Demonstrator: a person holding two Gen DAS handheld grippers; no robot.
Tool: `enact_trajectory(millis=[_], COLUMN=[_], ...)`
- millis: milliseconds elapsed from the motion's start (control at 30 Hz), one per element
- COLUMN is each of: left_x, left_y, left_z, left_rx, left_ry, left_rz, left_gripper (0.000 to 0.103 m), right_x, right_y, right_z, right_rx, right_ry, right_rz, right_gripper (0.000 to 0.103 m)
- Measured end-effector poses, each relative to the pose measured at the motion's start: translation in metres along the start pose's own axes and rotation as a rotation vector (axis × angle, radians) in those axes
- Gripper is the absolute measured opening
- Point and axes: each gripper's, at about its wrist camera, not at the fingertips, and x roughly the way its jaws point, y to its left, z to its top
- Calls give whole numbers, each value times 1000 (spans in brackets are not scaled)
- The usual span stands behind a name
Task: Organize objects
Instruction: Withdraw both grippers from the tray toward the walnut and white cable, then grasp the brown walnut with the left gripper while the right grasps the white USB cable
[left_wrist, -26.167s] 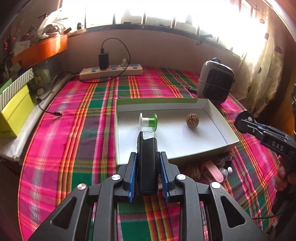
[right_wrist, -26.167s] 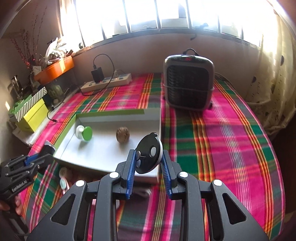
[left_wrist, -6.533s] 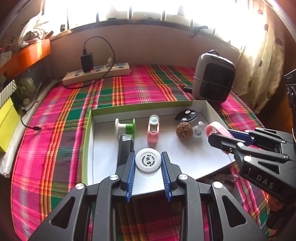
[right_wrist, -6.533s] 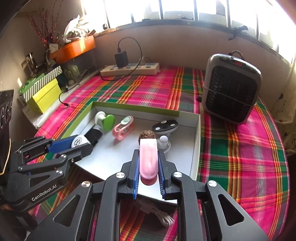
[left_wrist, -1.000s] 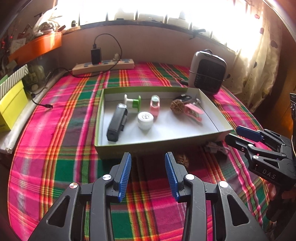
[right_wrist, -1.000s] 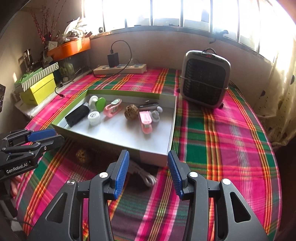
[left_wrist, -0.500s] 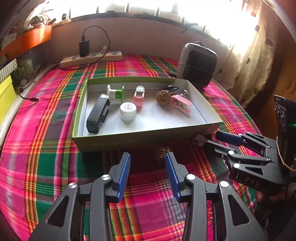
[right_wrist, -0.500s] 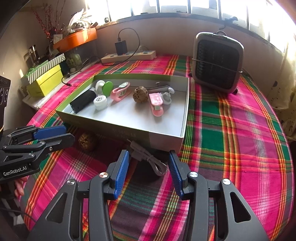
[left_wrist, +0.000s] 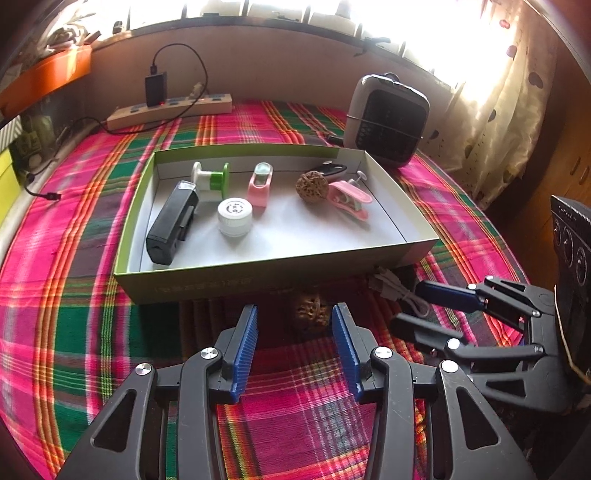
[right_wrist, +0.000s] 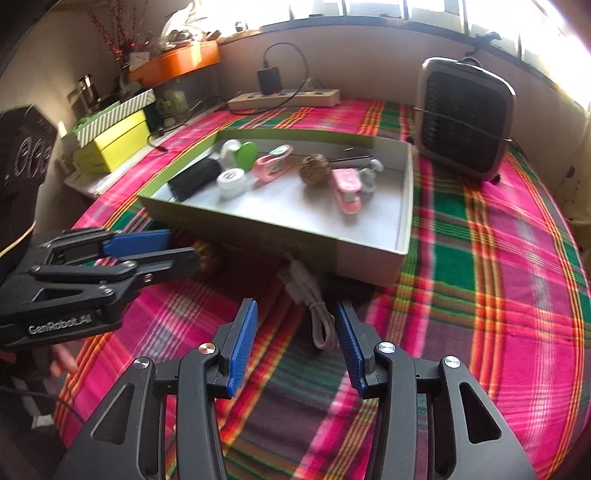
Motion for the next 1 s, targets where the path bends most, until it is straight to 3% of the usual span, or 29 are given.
enact_trajectory(millis=[167,600,1000], left_x=[4,15,16], left_y=[1,-1,-2], left_z=[1,4,5], left_rx=[-2,12,23], left_ry=[11,28,22], left_rz=[10,19,29], left_gripper=[40,40,40], right_x=[0,10,13], right_y=[2,7,7], right_z=[-1,5,9], right_rx=[-1,-36,-38], right_ry=[9,18,18], right_rz=[16,-101,-116], right_gripper=[45,45,45])
